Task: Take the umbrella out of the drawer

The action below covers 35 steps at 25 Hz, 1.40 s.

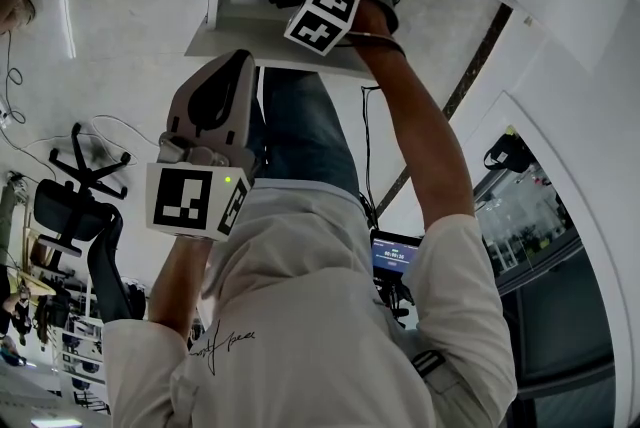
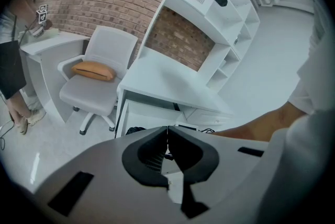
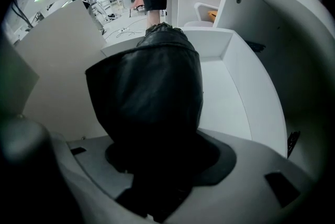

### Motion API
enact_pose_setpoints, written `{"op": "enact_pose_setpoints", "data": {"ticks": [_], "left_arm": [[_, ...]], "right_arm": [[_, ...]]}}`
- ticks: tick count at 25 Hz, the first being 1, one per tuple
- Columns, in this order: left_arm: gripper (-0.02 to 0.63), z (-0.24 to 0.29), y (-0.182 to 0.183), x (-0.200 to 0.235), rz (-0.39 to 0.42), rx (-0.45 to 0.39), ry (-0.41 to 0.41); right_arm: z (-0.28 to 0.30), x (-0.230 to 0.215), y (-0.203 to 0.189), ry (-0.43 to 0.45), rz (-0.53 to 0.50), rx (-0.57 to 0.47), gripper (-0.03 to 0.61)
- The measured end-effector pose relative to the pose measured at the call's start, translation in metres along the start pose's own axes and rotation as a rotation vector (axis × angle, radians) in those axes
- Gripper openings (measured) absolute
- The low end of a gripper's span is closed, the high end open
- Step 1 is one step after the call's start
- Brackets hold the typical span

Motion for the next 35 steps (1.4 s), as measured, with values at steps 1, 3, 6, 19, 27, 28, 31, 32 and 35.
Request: {"op": "enact_pose_setpoints", "data": {"ticks": [1,3,6,19,27,28,31,32,35], "left_arm": [[0.017,-0.001,0.0,0.0,0.0,0.0,0.0],[0.017,-0.002,0.001,0.0,0.001,-0.002,0.001],[0.017,-0.004,0.002,-0.001,-0.001,-0.008,0.001],[0.017,-0.009,0.002,0.002,-0.024,-0.017,-0.008],[0.017,-0.011,0.003,0.005,-0.037,-0.023,-0.003],[0.017,-0.011,0.003,0.005,-0.037,-0.025,-0.004],[0.017,-0.013,0.005,0.005,-0.035,-0.029,-0.003],[0.017,-0.013,0.006,0.005,-0.034,-0.03,-0.002],[0.017,-0.014,0.009,0.005,-0.033,-0.038,0.001]], "right_arm": [[-0.001,0.0,0.001,-0.001,0.003,-0.003,0.233],[-0.004,0.002,0.001,-0.002,0.007,-0.008,0.235],[-0.007,0.002,0.001,-0.01,-0.001,-0.009,0.235],[-0.019,0.003,-0.002,-0.02,0.028,-0.013,0.235],[-0.026,0.003,-0.001,-0.022,0.042,-0.031,0.235],[-0.026,0.004,-0.001,-0.02,0.043,-0.031,0.235],[-0.029,0.004,-0.001,-0.022,0.047,-0.033,0.235],[-0.03,0.004,-0.001,-0.025,0.047,-0.033,0.235],[-0.033,0.005,-0.001,-0.029,0.047,-0.038,0.235]]}}
Point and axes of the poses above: the fingertips, and each gripper's own axes: z forward along the fingers, x to its left, y out of its top, the point moved 5 cm from there along -z, backward along the fingers, and after that the axes turned 2 degrees about x, right-handed, at the moved point
